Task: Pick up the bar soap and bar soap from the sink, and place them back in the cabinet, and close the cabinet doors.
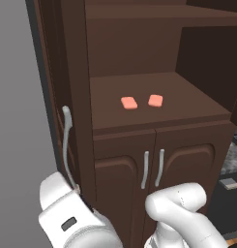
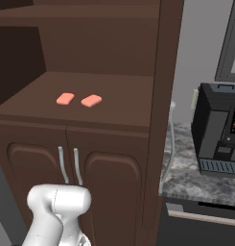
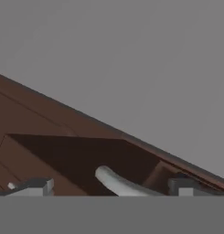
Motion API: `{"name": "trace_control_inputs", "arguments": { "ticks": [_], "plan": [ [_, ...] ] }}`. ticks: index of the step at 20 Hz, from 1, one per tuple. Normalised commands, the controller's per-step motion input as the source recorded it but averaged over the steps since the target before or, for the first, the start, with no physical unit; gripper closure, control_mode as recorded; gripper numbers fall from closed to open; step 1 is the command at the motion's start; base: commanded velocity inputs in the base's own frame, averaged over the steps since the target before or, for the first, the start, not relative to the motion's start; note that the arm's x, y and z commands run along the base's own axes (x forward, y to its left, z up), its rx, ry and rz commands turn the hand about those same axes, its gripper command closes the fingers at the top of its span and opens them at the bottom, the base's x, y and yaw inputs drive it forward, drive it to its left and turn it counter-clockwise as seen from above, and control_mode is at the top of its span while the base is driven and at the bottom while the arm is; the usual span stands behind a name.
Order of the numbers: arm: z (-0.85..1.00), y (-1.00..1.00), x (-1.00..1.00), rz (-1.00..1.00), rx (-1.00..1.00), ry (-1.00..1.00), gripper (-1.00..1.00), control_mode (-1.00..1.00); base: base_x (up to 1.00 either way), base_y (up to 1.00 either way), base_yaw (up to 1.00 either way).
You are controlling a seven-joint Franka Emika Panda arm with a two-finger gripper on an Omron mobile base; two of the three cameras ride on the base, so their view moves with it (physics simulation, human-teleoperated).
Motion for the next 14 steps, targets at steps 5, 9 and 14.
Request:
{"name": "trace_control_inputs", "arguments": {
  "ticks": [5, 9, 14],
  "plan": [
    [-0.13, 0.19, 0.01, 0.02, -0.07, -0.05, -1.00, -1.00, 0.00, 0.00, 0.00],
    [-0.12, 0.26, 0.00, 0.00, -0.01, -0.08, -1.00, -1.00, 0.00, 0.00, 0.00],
    [-0.01, 0.14, 0.14, 0.00, 0.00, -0.10, -1.00, -1.00, 0.00, 0.00, 0.00]
  ]
}}
